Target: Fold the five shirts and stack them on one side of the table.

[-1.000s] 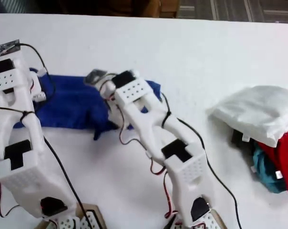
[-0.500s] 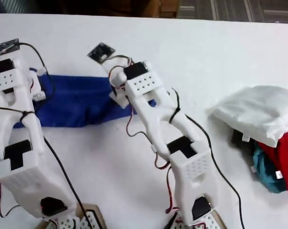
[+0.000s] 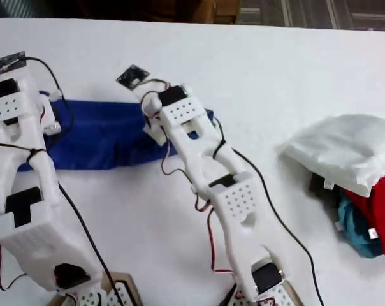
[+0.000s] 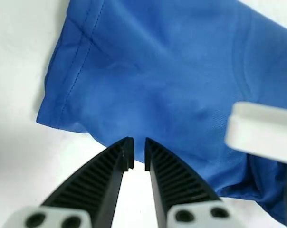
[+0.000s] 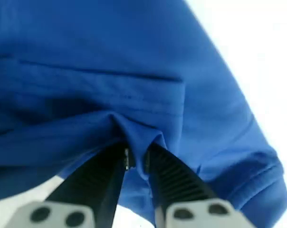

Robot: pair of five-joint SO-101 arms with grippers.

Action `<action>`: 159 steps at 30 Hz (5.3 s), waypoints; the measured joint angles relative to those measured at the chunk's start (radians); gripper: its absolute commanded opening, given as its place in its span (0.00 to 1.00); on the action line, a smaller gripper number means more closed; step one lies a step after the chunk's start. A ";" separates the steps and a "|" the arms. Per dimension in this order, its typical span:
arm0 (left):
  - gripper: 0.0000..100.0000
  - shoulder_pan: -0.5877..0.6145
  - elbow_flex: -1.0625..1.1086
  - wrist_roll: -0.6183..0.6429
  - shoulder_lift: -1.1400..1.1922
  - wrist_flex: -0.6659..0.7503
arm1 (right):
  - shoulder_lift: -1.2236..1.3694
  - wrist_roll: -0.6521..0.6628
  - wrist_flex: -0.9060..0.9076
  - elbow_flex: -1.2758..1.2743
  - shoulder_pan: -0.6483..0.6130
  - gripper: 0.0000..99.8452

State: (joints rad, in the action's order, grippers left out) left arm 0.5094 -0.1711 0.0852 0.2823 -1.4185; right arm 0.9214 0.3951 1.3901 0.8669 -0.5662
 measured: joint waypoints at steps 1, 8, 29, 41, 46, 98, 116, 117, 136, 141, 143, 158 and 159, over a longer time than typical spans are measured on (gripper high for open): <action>0.07 -0.002 0.000 0.000 0.000 0.000 | 0.025 0.000 0.020 0.044 0.000 0.11; 0.07 0.000 0.000 0.000 0.000 0.000 | 0.169 0.000 0.132 0.290 -0.002 0.34; 0.07 0.000 0.000 0.000 0.000 0.000 | 0.239 -0.005 0.130 0.660 0.008 0.37; 0.07 0.000 0.000 0.000 0.000 0.000 | 0.157 -0.005 0.359 0.763 0.121 0.37; 0.07 0.000 0.000 0.000 0.000 0.000 | -0.021 0.021 0.359 0.698 0.130 0.32; 0.07 0.057 0.003 0.000 0.000 0.018 | 0.181 -0.009 0.356 0.559 -0.132 0.02; 0.07 0.258 0.003 -0.086 0.000 0.021 | 0.342 -0.015 0.210 0.568 -0.206 0.02; 0.07 0.256 0.003 -0.089 0.000 0.021 | 0.339 -0.015 0.215 0.568 -0.203 0.02; 0.07 0.255 0.003 -0.089 0.000 0.021 | 0.183 -0.015 0.264 0.568 0.100 0.02; 0.07 0.255 0.003 -0.089 0.000 0.021 | 0.279 -0.015 0.264 0.568 0.132 0.02; 0.07 0.255 0.003 -0.089 0.000 0.021 | 0.307 -0.015 0.264 0.568 0.143 0.02; 0.07 0.255 0.003 -0.089 0.000 0.021 | 0.173 -0.155 0.295 0.568 0.149 0.02; 0.07 0.255 0.003 -0.089 0.000 0.021 | 0.163 -0.155 0.295 0.568 0.124 0.02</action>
State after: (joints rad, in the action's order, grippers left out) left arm 0.7641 -0.1680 -0.0038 0.2823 -1.3970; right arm 1.0840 0.2401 1.6847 1.4346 -0.4419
